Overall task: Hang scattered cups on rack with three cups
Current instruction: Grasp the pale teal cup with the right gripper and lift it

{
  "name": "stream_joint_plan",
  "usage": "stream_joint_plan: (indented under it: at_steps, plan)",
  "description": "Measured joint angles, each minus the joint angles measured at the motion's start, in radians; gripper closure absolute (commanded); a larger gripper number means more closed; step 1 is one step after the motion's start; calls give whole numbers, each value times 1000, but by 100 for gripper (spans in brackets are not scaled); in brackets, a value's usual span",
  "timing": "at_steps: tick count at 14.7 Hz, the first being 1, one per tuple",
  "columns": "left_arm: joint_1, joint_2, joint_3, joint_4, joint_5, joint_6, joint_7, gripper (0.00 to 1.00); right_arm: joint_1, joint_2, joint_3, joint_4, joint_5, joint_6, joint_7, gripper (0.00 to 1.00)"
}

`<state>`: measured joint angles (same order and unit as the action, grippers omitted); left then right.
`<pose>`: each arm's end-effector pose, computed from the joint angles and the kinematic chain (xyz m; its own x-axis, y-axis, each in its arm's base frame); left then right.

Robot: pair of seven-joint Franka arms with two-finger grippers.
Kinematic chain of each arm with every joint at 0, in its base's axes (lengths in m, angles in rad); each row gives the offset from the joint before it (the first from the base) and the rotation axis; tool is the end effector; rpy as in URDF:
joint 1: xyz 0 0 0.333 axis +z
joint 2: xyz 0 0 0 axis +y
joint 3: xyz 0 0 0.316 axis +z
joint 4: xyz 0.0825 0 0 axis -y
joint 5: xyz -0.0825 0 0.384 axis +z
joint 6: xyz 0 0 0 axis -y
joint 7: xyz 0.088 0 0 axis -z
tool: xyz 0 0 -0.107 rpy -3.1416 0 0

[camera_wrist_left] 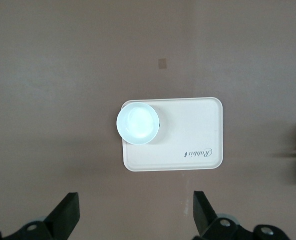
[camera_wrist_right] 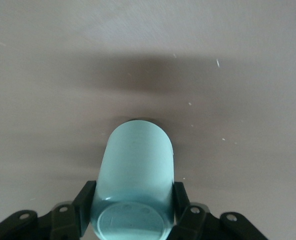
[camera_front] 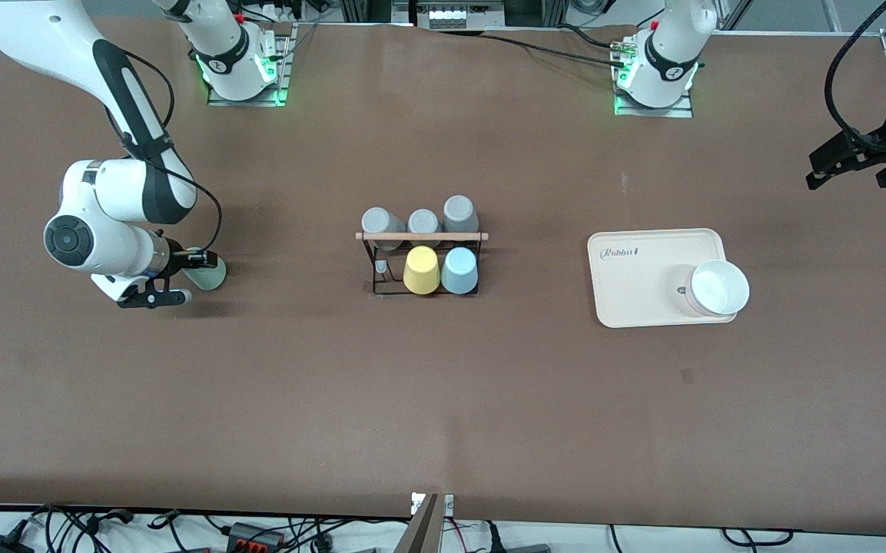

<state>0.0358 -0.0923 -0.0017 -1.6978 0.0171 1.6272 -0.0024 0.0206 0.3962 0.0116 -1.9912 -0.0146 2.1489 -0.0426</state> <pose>0.5296 0.0198 0.6193 0.9991 0.0355 0.0217 0.0359 -0.9992 -0.0172 0.5811 0.0180 0.2446 0.9682 0.0820 -0.2362 0.0832 -0.9965 -0.0045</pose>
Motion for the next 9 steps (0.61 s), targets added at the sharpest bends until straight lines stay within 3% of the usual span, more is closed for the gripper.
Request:
stream_joint_plan:
  at_steps: [4, 9]
  plan:
    - [0, -13, 2, 27, 0, -39, 0, 0, 59, -4, 59, 250, 31, -230, 51, 78]
    - [-1, -14, -1, 30, 0, -34, 0, 0, 249, 36, 70, 412, 96, -265, 365, 77]
